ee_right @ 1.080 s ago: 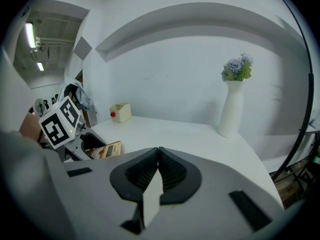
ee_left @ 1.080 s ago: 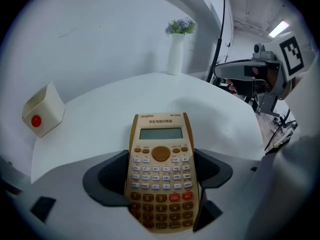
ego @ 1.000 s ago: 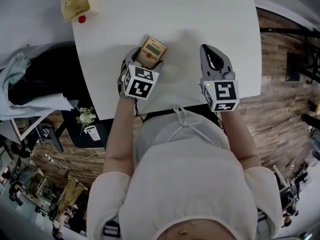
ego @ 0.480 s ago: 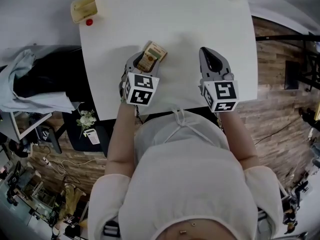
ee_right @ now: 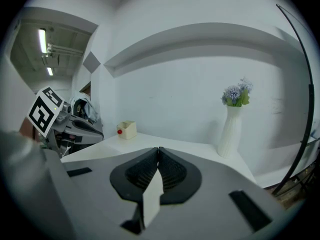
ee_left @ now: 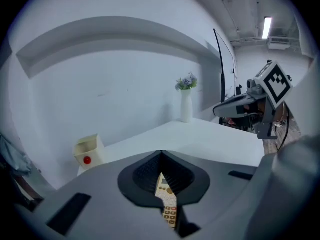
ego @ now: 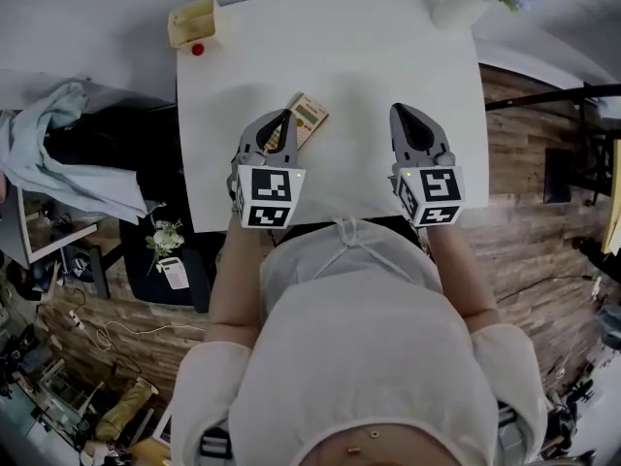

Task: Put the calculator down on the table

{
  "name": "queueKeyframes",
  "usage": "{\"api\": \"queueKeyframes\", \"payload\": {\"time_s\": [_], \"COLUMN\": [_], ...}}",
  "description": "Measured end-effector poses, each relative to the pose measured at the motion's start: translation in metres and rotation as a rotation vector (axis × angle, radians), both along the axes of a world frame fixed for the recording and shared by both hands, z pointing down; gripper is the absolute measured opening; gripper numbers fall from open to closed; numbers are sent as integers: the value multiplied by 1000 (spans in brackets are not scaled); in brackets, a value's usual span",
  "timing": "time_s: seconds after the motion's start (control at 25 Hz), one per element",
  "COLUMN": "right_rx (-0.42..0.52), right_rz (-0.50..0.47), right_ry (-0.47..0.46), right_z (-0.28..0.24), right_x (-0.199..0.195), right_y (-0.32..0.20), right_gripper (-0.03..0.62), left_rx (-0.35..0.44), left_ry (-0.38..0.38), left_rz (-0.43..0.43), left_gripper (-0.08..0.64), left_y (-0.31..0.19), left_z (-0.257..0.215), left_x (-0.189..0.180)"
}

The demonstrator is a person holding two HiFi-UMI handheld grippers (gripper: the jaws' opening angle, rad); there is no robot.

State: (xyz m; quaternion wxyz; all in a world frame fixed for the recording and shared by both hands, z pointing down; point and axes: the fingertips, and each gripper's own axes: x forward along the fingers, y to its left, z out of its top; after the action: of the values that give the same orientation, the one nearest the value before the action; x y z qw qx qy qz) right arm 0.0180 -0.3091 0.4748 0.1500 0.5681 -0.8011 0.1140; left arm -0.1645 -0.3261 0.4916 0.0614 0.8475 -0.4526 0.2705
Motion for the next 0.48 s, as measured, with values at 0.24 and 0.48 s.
{"api": "queueKeyframes", "payload": {"time_s": [0.24, 0.48], "right_rx": [83, 191], "right_rz": [-47, -96], "right_ry": [3, -27], "right_z": [-32, -76], "right_x": [-8, -17], "right_y": [5, 11], "right_gripper": [6, 5], "left_rx": [114, 243], "left_ry": [69, 176], "left_rz": [-21, -39], "left_gripper": [18, 18], "left_y": [9, 21], "left_z": [-54, -117], "left_x": [-17, -34]}}
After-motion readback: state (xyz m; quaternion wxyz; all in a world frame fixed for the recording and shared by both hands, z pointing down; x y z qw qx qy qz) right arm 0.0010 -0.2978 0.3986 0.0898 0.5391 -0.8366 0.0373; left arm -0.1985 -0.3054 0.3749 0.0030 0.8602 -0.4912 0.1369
